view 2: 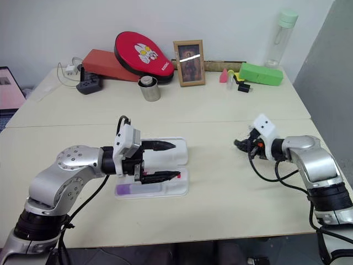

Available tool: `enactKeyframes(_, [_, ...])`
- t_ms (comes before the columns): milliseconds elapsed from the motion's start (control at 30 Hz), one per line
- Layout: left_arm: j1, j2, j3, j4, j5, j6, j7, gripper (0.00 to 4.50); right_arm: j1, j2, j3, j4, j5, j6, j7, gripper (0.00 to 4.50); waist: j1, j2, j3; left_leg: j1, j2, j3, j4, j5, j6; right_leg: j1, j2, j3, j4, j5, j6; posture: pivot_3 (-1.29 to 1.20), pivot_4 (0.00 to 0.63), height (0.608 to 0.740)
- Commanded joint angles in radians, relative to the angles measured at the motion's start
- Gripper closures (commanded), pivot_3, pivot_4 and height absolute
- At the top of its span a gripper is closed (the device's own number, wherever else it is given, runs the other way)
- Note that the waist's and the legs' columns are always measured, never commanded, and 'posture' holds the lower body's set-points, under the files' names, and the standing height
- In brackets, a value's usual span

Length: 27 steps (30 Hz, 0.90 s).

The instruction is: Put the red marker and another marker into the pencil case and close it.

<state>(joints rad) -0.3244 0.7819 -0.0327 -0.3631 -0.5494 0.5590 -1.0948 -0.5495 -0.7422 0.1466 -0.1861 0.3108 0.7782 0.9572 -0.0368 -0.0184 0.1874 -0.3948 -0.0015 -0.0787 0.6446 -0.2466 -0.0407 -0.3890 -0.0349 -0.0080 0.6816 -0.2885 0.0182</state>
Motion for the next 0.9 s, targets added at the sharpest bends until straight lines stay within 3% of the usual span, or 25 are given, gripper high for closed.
enactKeyframes(33, [0.038, 0.058, 0.071, -0.021, -0.016, -0.021, -0.039, 0.0, 0.0, 0.06, 0.094, -0.157, 0.026, 0.032, -0.007, 4.19, 0.002, 0.0, 0.0, 0.0, 0.0, -0.001, 0.0, 0.0, 0.0, 0.0, 0.0, -0.001, 0.0, 0.0, 0.0, 0.0, 0.15, 0.74])
enactKeyframes(200, [0.125, 0.161, 0.19, -0.019, -0.042, -0.019, -0.105, 0.0, -0.045, 0.197, 0.287, -0.122, -0.065, 0.021, -0.07, 4.19, 0.005, -0.001, 0.0, 0.0, -0.001, -0.001, 0.001, 0.0, 0.0, 0.001, 0.002, -0.002, 0.0, 0.0, 0.0, 0.0, 0.15, 0.74])
enactKeyframes(467, [0.178, 0.211, 0.275, -0.044, -0.071, 0.011, -0.098, 0.0, -0.102, 0.278, 0.361, -0.025, -0.108, -0.011, -0.058, 4.19, 0.008, -0.001, 0.0, -0.001, -0.003, -0.002, 0.0, 0.0, 0.0, 0.0, -0.001, -0.002, 0.0, 0.0, 0.0, 0.0, 0.15, 0.74])
enactKeyframes(900, [0.188, 0.208, 0.285, -0.098, -0.101, 0.055, -0.04, 0.0, -0.1, 0.334, 0.443, -0.042, -0.126, -0.002, -0.037, 4.19, 0.006, -0.001, 0.0, 0.0, -0.002, -0.002, 0.0, 0.0, 0.0, 0.0, 0.0, -0.002, 0.0, 0.0, 0.0, 0.0, 0.15, 0.74])
